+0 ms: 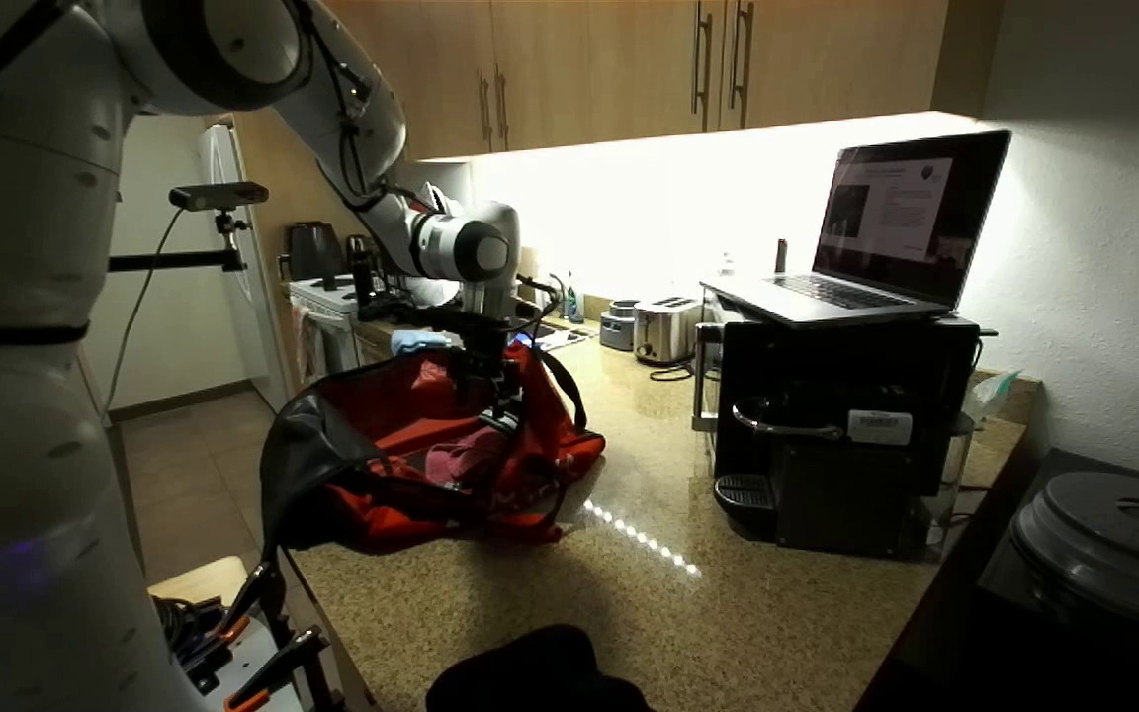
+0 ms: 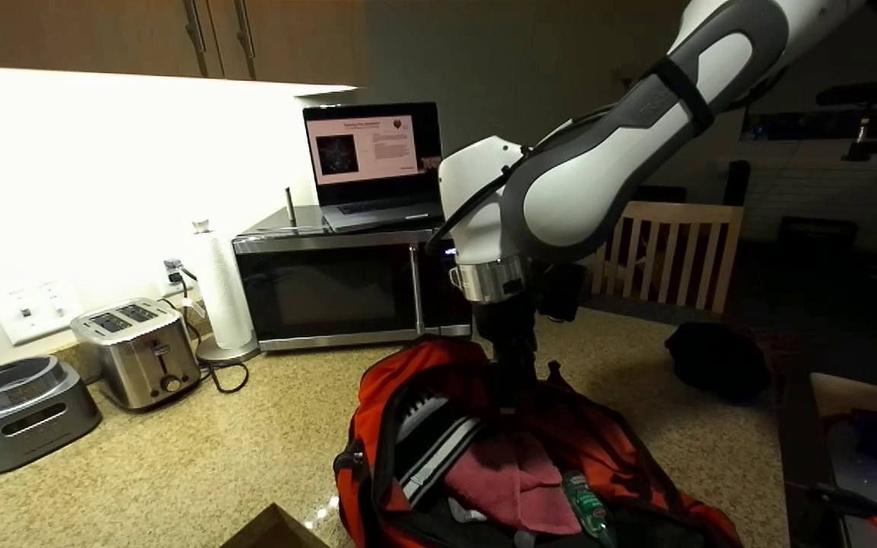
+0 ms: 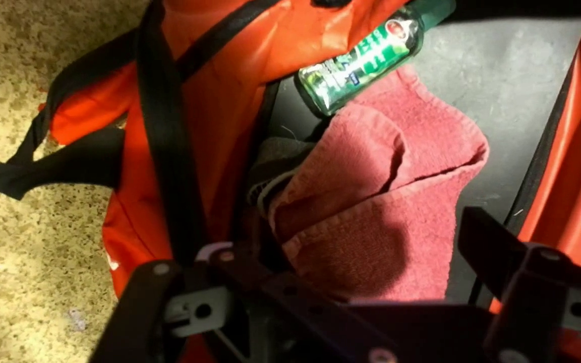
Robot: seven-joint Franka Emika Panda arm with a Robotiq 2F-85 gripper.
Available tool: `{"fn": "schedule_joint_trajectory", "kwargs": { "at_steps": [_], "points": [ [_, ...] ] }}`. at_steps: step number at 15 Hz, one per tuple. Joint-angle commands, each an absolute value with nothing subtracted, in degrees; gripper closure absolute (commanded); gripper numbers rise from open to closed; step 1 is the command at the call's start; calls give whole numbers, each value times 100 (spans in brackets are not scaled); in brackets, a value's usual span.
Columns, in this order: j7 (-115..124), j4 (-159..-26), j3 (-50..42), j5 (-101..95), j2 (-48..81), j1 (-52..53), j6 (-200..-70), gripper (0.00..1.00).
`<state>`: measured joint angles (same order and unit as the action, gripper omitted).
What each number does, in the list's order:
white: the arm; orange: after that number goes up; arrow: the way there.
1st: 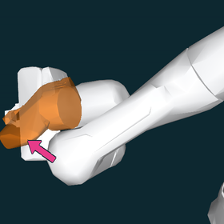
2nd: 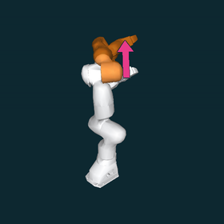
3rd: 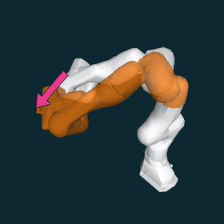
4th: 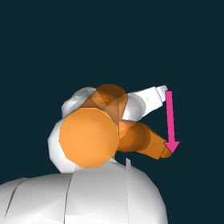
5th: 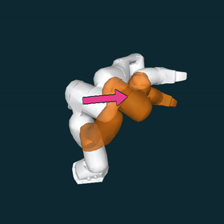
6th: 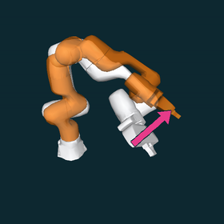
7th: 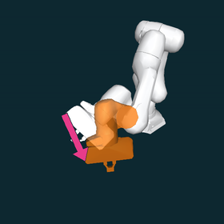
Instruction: Remove the towel from the bag
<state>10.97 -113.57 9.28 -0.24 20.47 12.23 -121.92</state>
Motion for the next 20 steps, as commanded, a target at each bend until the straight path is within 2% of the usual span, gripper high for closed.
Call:
{"fn": "schedule_joint_trajectory", "kwargs": {
  "at_steps": [1,20],
  "points": [
    [1572,-11460,815,200,2133,1229,-12431,0],
    [2094,-12079,670,320,2332,1483,-13315,0]
  ]
}}
